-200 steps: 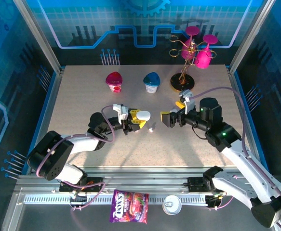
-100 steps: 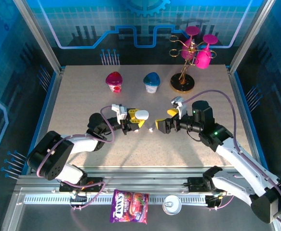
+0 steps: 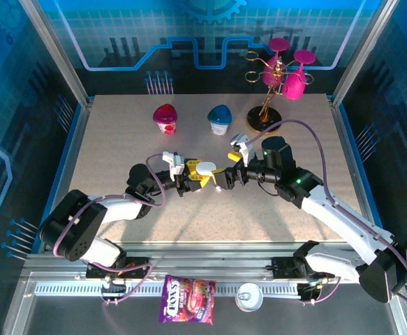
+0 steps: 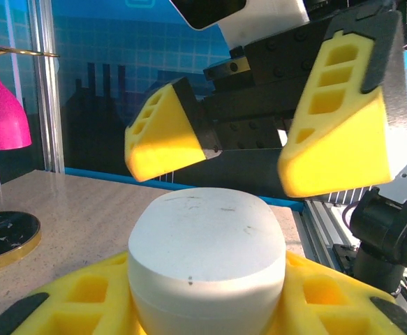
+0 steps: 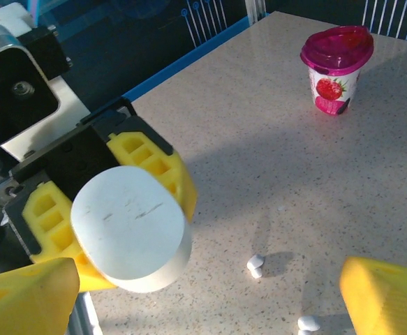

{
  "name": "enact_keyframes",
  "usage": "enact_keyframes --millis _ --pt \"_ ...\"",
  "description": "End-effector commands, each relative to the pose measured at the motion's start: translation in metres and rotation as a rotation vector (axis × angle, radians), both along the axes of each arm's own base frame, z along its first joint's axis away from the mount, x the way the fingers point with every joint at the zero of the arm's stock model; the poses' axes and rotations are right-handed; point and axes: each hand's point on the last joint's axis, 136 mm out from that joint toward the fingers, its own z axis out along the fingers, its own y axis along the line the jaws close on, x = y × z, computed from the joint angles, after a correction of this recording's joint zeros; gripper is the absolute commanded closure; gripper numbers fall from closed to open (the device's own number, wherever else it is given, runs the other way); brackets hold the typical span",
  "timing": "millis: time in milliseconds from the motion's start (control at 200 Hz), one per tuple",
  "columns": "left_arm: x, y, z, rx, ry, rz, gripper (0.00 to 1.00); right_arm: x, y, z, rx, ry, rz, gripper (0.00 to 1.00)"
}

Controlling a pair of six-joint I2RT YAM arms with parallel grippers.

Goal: Insert the wireless bluetooth earbuds into the charging case

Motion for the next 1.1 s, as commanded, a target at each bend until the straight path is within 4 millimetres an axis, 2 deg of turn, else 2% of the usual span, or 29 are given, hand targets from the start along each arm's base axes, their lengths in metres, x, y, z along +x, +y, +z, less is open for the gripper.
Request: enact_keyframes --millis 0,195,440,775,1096 --pt "-0.006 0.000 0.016 -0.023 -0.039 -0.033 0.68 0.001 0.007 0.012 -0.014 -0.058 0.021 0.03" --pt "-0.003 -0.001 0.015 -0.018 -0.032 -0.029 0.68 -0.001 0.016 0.006 -0.039 -0.057 0.058 0.03" --pt "-0.004 0.000 0.015 -0.019 -0.029 -0.032 0.68 0.008 0.012 -0.004 -0.071 -0.051 0.012 0.03" --pt "-0.007 0.000 0.014 -0.016 -0.028 -0.038 0.68 0.030 -0.005 0.008 -0.061 -0.071 -0.142 0.05" --pt "-0.006 0.001 0.010 -0.009 -0.033 -0.028 0.68 0.045 -0.016 0.017 -0.021 -0.062 -0.209 0.05"
